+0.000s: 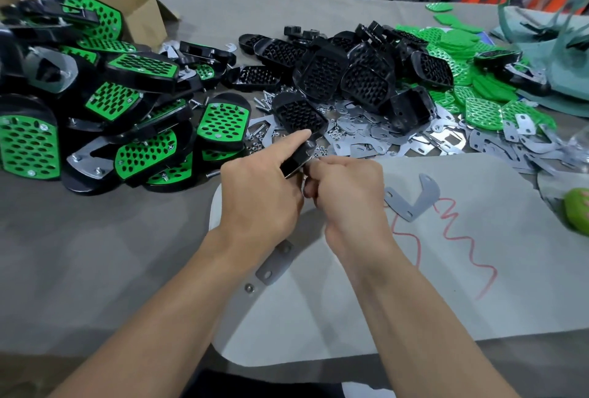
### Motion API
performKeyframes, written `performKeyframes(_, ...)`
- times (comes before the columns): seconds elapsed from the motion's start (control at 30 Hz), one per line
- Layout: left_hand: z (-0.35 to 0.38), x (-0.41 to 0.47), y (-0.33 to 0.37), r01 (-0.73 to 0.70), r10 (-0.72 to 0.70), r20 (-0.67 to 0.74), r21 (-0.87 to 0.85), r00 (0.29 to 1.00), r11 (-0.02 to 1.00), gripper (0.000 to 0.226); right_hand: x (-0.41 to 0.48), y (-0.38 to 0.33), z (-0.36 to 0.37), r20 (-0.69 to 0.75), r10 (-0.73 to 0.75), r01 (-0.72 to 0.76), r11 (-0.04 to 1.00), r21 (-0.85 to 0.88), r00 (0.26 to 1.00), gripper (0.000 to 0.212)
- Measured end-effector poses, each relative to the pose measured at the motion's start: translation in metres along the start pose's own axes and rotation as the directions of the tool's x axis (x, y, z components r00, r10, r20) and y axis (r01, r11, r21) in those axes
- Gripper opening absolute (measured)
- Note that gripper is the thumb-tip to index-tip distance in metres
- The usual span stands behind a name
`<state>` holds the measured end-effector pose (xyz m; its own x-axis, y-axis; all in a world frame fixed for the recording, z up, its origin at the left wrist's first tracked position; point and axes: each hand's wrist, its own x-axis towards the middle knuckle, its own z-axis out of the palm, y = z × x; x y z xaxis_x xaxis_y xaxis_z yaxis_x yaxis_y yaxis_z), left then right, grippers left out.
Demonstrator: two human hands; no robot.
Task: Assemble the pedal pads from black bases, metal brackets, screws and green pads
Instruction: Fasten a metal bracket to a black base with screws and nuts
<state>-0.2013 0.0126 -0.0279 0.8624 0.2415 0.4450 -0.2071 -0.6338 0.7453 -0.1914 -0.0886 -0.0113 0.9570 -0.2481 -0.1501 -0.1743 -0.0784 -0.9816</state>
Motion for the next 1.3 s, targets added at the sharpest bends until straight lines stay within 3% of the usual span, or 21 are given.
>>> performKeyframes(0.07, -0.001, -0.001, 0.000, -0.001, 0.001, -0.036, 0.009, 0.999, 1.000, 0.054, 0.002, -0.005, -0.005, 0.094, 0.116, -0.127, 0.984, 0.127, 0.989, 0.019)
performKeyframes(0.1, -0.001, -0.001, 0.001, 0.005, -0.005, -0.047, 0.005, 0.999, 1.000, 0.054, 0.003, -0.006, -0.008, 0.125, 0.097, -0.109, 0.989, 0.101, 0.987, 0.020)
performKeyframes(0.17, -0.001, 0.001, 0.002, 0.029, -0.029, -0.035, -0.014, 0.999, 0.999, 0.054, 0.003, -0.007, -0.012, 0.105, -0.083, 0.098, 0.985, -0.145, 0.991, 0.019)
performKeyframes(0.23, -0.001, 0.002, 0.004, 0.034, -0.035, -0.026, -0.031, 0.999, 0.999, 0.052, 0.001, -0.006, -0.014, 0.075, -0.321, 0.325, 0.866, -0.379, 0.944, 0.015)
performKeyframes(0.3, -0.001, 0.003, 0.005, 0.023, -0.025, -0.027, -0.060, 0.999, 0.998, 0.049, 0.000, -0.004, -0.013, 0.095, -0.461, 0.448, 0.760, -0.471, 0.882, 0.014)
performKeyframes(0.37, -0.002, 0.003, 0.004, 0.011, -0.012, -0.025, -0.060, 1.000, 0.998, 0.049, 0.000, -0.003, -0.010, 0.103, -0.495, 0.474, 0.720, -0.507, 0.863, 0.015)
performKeyframes(0.5, -0.003, 0.004, 0.000, 0.003, -0.004, -0.028, -0.032, 1.000, 0.999, 0.052, 0.002, 0.000, -0.008, 0.082, -0.366, 0.367, 0.839, -0.402, 0.927, 0.017)
performKeyframes(0.6, -0.003, 0.002, 0.000, -0.028, 0.028, -0.043, -0.012, 0.999, 1.000, 0.054, 0.004, -0.005, -0.006, 0.105, -0.100, 0.109, 0.991, -0.080, 0.989, 0.015)
performKeyframes(0.67, -0.004, 0.000, -0.001, -0.044, 0.044, -0.054, -0.001, 0.998, 0.999, 0.055, 0.006, -0.007, -0.009, 0.196, 0.027, -0.046, 0.994, 0.095, 0.980, 0.022)
performKeyframes(0.73, -0.005, 0.002, 0.000, 0.012, -0.014, -0.041, -0.053, 0.999, 0.999, 0.057, 0.009, -0.007, -0.016, 0.295, 0.031, -0.068, 0.991, 0.118, 0.955, 0.031)
performKeyframes(0.8, -0.004, 0.005, 0.003, 0.117, -0.121, -0.018, -0.163, 0.992, 0.980, 0.062, 0.012, -0.006, -0.027, 0.234, -0.061, 0.066, 0.998, -0.012, 0.970, 0.028)
performKeyframes(0.87, -0.003, 0.008, 0.003, 0.210, -0.217, 0.002, -0.268, 0.976, 0.940, 0.065, 0.014, -0.003, -0.037, 0.082, -0.228, 0.242, 0.920, -0.308, 0.970, 0.014)
performKeyframes(0.9, -0.002, 0.010, 0.002, 0.248, -0.254, 0.020, -0.305, 0.967, 0.920, 0.065, 0.013, -0.002, -0.040, 0.073, -0.302, 0.303, 0.853, -0.424, 0.951, 0.008)
performKeyframes(1.03, 0.000, 0.014, -0.004, 0.384, -0.372, 0.109, -0.400, 0.922, 0.832, 0.066, 0.006, 0.000, -0.035, 0.214, -0.408, 0.430, 0.569, -0.701, 0.887, 0.006)
performKeyframes(1.13, 0.001, 0.014, -0.004, 0.429, -0.415, 0.138, -0.464, 0.899, 0.775, 0.069, 0.005, -0.001, -0.028, 0.215, -0.482, 0.435, 0.409, -0.802, 0.850, 0.011)
performKeyframes(1.23, -0.001, 0.014, -0.004, 0.465, -0.416, 0.216, -0.518, 0.883, 0.718, 0.073, 0.003, -0.002, -0.024, 0.224, -0.541, 0.467, 0.365, -0.805, 0.811, 0.009)
performKeyframes(1.3, -0.004, 0.018, -0.005, 0.496, -0.391, 0.305, -0.529, 0.868, 0.689, 0.062, 0.003, -0.004, -0.025, 0.254, -0.558, 0.495, 0.337, -0.801, 0.790, 0.010)
